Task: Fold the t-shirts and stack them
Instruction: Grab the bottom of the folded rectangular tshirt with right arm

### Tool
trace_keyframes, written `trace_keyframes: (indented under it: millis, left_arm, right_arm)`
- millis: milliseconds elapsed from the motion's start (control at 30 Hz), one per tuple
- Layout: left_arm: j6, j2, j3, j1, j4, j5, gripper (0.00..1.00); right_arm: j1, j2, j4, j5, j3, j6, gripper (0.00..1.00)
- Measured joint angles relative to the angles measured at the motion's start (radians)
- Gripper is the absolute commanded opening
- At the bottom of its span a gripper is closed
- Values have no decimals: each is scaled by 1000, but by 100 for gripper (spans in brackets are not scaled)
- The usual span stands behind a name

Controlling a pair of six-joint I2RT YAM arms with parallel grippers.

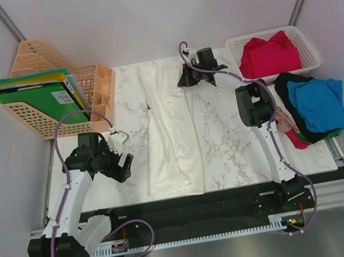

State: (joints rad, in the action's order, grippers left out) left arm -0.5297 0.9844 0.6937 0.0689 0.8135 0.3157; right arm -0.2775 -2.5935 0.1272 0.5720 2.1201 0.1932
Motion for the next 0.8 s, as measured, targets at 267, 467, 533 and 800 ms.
trace_keyframes:
  millis: [267,467,533,800]
  left_arm:
    - [0,0,0,0,0,2,99]
    - [0,0,0,0,0,3,99]
    - [0,0,0,0,0,3,99]
    - [0,4,0,0,0,7,99]
  right_arm:
    - [0,29,4,0,12,-1,0]
    - [0,63,8,0,27,-8,0]
    - [0,80,7,0,23,-12,0]
    - [24,192,0,12,-104,-48,0]
